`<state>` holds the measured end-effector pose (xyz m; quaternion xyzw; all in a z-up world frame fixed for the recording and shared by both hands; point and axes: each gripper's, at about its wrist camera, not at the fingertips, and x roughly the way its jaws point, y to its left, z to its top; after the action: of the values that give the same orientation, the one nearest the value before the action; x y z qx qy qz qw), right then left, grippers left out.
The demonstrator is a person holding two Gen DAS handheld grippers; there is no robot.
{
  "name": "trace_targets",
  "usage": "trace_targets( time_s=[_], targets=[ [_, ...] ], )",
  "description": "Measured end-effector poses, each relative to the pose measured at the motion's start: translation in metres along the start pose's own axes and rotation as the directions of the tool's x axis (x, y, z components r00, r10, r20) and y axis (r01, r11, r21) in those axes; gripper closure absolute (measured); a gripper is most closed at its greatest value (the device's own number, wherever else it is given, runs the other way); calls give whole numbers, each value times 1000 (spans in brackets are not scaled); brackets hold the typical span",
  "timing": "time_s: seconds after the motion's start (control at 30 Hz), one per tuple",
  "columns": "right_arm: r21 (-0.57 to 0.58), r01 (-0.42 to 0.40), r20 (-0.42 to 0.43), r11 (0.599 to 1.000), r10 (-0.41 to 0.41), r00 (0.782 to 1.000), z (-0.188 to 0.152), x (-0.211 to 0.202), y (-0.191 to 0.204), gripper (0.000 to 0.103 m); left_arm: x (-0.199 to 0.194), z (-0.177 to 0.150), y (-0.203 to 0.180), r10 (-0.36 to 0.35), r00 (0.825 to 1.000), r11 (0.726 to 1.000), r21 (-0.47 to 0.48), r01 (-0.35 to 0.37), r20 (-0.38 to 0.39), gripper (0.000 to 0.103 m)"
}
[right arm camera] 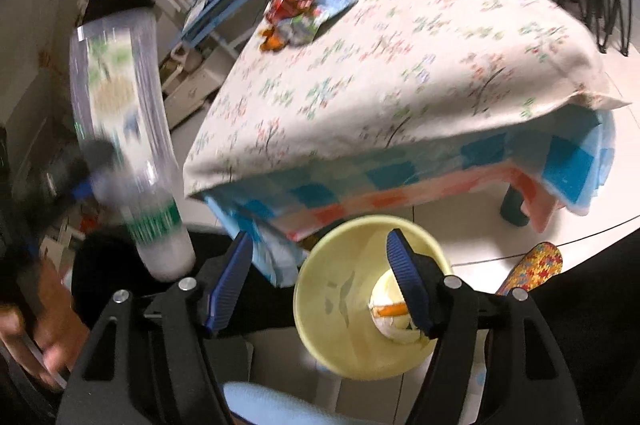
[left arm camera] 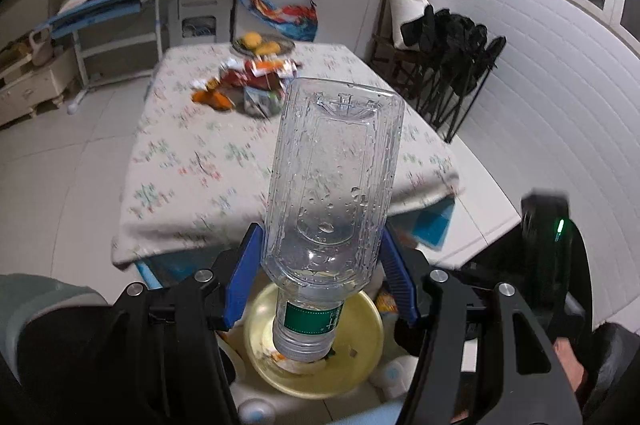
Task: Collect trash
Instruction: 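Lower the water bottle into the basin and open the left tool, then move both tools back to the table toward the wrapper pile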
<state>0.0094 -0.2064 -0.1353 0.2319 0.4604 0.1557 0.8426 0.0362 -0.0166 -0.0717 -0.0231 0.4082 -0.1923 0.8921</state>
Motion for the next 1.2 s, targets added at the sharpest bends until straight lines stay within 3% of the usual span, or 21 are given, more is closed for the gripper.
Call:
trace_targets(
  time_s=[0.23, 0.57, 0.97, 1.2],
  targets=[
    [85, 2, 89, 996, -10, 996, 8, -15, -16, 34, 26, -32, -7, -64, 992, 998, -29, 61, -107, 46],
    [121, 0, 99, 993, -12, 995, 9, -15, -25, 33, 57, -55, -15, -68, 972, 998, -8, 68, -223, 46],
    [121, 6, 105, 993, -18, 994, 9, -15, -25, 33, 56, -54, -12, -68, 975, 998, -18, 66, -211, 46],
    [117, 7, 107, 993, -19, 994, 9, -16, -26, 33, 48, -48, -6, -48, 987, 998, -35, 43, -151, 44]
  ],
)
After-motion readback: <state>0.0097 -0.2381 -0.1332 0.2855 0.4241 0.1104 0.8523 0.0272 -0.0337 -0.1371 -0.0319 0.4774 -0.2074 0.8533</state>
